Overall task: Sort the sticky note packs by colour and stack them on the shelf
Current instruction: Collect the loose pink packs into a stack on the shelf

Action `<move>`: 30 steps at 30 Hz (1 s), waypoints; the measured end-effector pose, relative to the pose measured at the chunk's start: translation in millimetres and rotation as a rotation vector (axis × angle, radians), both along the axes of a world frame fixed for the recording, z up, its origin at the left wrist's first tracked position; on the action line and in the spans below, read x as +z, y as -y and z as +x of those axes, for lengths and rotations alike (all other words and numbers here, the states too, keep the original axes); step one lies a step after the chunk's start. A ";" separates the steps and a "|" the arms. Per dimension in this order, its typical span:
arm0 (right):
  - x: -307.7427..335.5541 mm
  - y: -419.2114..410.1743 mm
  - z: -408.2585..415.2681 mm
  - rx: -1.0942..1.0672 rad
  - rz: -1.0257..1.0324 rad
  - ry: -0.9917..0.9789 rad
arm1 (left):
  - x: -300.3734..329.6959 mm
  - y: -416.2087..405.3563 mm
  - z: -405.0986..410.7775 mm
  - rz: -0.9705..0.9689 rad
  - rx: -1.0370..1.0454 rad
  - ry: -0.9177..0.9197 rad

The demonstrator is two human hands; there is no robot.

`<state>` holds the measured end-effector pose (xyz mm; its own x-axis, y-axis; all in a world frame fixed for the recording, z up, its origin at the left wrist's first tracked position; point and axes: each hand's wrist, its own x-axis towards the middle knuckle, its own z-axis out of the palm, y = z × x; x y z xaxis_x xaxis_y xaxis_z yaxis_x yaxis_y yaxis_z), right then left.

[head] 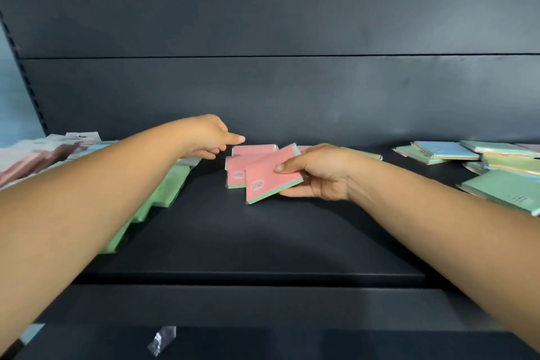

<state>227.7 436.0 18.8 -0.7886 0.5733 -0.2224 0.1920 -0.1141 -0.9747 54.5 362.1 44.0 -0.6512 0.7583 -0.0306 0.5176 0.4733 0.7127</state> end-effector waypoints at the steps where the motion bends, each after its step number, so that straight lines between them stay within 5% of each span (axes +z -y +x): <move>1: -1.7 3.3 -7.1 0.000 -0.004 0.005 | 1.0 8.0 3.1 0.002 -0.018 -0.027; 4: -5.0 10.4 -24.9 0.002 0.079 0.088 | -1.4 32.8 12.5 -0.010 -0.134 -0.085; 9: -2.1 8.4 -33.0 0.036 0.731 0.528 | -18.0 56.3 24.6 -0.179 -0.341 -0.342; 15: -3.1 -11.0 -19.6 -0.008 1.136 0.592 | -30.4 54.2 35.5 -0.264 -0.332 -0.651; 19: -3.9 -32.2 5.5 0.038 1.105 0.545 | -33.5 48.4 35.5 -0.284 -0.324 -0.714; 25: -18.1 -65.6 23.6 0.108 1.088 0.731 | -24.0 36.5 35.3 -0.360 -0.335 -0.684; 30: -9.1 -69.8 32.1 0.141 1.119 0.780 | -9.9 12.3 56.8 -0.231 -0.296 -0.635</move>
